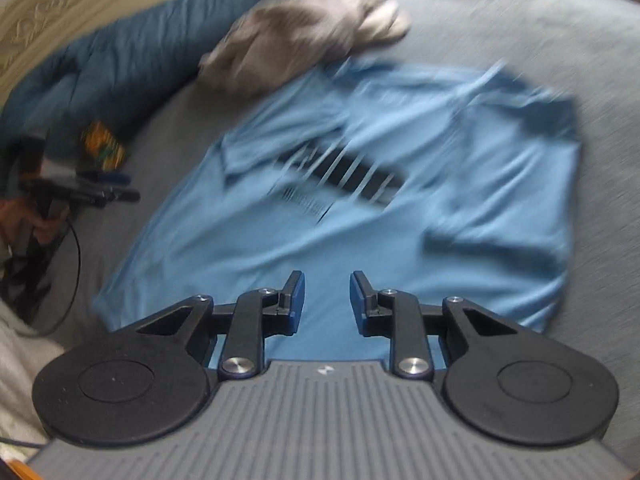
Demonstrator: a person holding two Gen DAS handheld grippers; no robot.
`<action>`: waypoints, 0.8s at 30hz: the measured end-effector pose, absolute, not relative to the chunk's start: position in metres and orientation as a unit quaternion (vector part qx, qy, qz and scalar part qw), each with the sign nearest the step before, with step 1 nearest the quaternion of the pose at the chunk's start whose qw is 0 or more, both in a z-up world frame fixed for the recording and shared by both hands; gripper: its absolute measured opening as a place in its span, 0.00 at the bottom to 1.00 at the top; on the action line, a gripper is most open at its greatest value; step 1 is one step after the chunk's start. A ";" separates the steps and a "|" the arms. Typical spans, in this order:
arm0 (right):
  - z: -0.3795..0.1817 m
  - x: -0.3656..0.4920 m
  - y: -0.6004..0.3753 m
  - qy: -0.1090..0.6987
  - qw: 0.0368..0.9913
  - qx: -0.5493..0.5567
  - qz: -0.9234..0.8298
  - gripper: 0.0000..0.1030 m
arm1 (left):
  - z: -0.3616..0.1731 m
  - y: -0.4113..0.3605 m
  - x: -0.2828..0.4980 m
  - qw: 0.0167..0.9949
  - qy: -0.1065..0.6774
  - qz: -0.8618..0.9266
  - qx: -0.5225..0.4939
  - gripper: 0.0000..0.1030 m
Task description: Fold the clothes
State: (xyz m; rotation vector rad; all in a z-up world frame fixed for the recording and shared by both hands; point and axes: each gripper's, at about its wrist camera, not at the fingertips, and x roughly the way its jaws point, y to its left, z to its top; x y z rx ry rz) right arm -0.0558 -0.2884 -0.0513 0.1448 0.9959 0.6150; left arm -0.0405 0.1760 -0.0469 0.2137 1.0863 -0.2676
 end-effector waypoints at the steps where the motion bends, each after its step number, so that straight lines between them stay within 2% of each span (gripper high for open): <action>1: -0.057 -0.059 -0.284 0.477 0.826 0.068 0.292 0.23 | -0.051 0.181 -0.048 0.837 0.524 -0.131 0.090 0.60; 7: -0.083 -0.079 -0.290 0.509 0.816 0.095 0.259 0.23 | -0.073 0.188 -0.079 0.813 0.557 -0.160 0.051 0.57; 14: -0.099 -0.096 -0.333 0.520 0.820 0.151 0.188 0.23 | -0.098 0.180 -0.094 0.793 0.578 -0.166 0.093 0.54; 24: -0.112 -0.121 -0.380 0.524 0.809 0.239 0.116 0.23 | -0.096 0.180 -0.121 0.774 0.589 -0.200 0.117 0.54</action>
